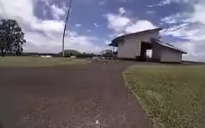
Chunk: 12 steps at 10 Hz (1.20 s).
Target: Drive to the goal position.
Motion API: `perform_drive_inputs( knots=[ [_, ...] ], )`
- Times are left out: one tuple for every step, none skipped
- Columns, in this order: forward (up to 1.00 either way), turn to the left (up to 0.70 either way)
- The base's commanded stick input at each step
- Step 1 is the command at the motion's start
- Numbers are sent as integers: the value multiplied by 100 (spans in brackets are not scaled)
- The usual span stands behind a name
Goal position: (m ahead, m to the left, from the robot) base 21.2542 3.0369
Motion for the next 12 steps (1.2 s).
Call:
perform_drive_inputs(
  knots=[
    [70,0],
    [70,0],
    [70,0],
    [70,0],
    [70,0],
    [70,0],
    [70,0],
    [70,0],
    [70,0],
    [70,0],
    [70,0],
    [70,0]
  ],
)
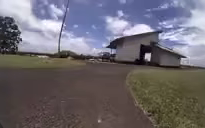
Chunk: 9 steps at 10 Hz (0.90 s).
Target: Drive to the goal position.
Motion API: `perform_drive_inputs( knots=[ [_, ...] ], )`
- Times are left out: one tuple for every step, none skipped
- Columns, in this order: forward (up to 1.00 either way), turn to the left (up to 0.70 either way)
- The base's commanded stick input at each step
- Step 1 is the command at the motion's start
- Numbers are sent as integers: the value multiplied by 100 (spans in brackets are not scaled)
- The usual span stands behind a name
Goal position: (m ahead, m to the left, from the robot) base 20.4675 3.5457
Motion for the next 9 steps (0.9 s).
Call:
perform_drive_inputs(
  knots=[
    [70,0],
    [70,0],
    [70,0],
    [70,0],
    [70,0],
    [70,0],
    [70,0],
    [70,0],
    [70,0]
  ],
)
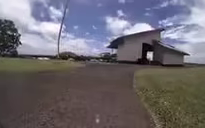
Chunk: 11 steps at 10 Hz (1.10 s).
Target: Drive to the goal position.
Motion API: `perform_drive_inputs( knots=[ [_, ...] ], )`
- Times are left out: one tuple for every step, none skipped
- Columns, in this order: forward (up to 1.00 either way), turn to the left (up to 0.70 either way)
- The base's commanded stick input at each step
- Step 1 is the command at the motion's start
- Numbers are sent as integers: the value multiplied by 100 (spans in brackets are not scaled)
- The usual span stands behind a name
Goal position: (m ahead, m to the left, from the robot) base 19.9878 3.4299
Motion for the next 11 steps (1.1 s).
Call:
perform_drive_inputs(
  knots=[
    [70,0],
    [70,0],
    [70,0],
    [70,0],
    [70,0],
    [70,0],
    [70,0],
    [70,0],
    [70,0],
    [70,0],
    [70,0]
  ],
)
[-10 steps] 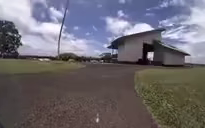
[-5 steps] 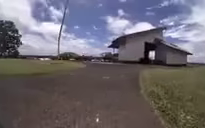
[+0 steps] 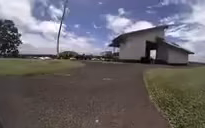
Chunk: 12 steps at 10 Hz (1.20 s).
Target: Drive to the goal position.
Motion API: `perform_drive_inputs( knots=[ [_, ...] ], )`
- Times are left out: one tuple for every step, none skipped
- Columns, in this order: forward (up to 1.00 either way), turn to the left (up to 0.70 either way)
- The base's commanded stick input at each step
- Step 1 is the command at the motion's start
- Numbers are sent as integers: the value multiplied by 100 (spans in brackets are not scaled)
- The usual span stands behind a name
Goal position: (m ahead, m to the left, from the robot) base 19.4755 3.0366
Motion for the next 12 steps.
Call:
perform_drive_inputs(
  knots=[
    [70,0],
    [70,0],
    [70,-1],
    [70,-28],
    [70,-29],
    [70,-26],
    [70,-8],
    [70,-2],
    [70,0],
    [70,0],
    [70,0],
    [70,0]
  ],
)
